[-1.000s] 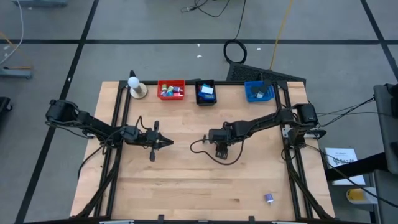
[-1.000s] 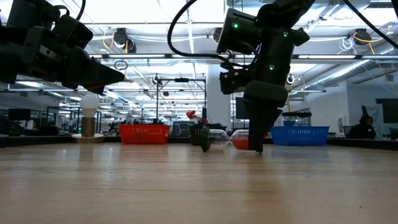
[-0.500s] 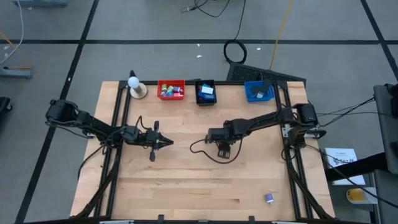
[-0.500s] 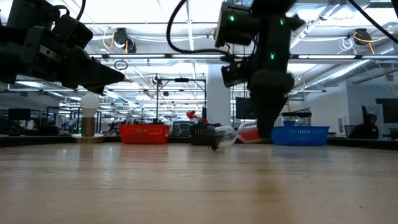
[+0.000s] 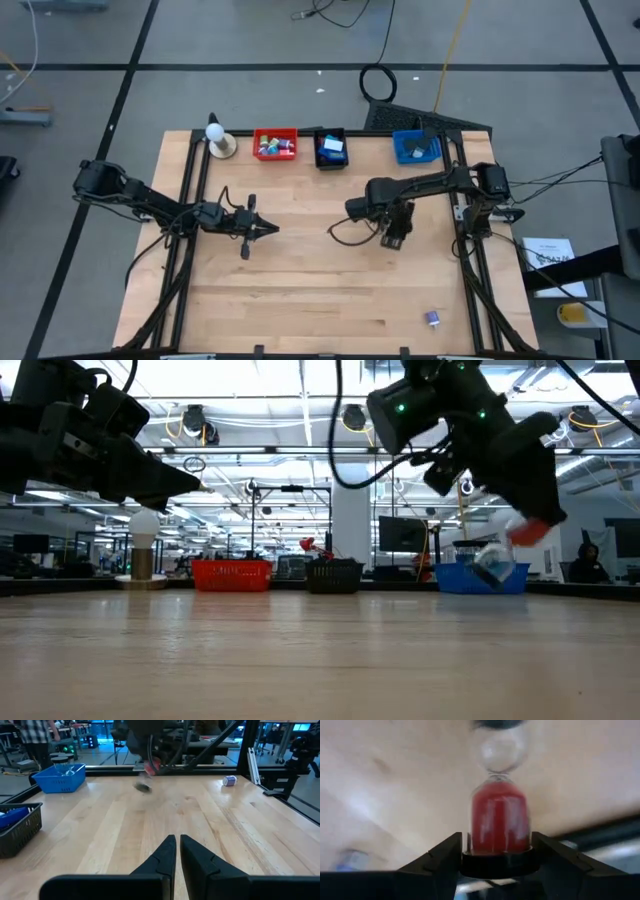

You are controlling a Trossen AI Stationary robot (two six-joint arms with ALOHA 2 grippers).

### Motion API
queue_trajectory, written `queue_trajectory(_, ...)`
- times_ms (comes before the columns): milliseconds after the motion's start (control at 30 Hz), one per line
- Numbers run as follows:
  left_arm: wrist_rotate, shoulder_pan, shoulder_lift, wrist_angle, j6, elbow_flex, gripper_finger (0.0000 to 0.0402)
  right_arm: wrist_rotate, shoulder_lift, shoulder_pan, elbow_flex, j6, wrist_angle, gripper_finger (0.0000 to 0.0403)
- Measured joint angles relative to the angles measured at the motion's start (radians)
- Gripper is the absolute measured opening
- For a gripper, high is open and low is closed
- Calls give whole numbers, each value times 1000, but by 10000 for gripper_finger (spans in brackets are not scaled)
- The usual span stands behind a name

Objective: Pick & Place Office items
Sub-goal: Put the pink hourglass into the blue bin

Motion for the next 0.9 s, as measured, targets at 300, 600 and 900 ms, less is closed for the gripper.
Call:
queue_trajectory(300,0,0,0,0,3,0,33,-139,44,1,-128,-24,4,211)
queue_trajectory(600,0,0,0,1,3,0,33,-154,52,1,-106,-13,2,214)
queue_trajectory(900,-30,0,19,-67,-51,26,33,-165,44,4,-4,28,2,214)
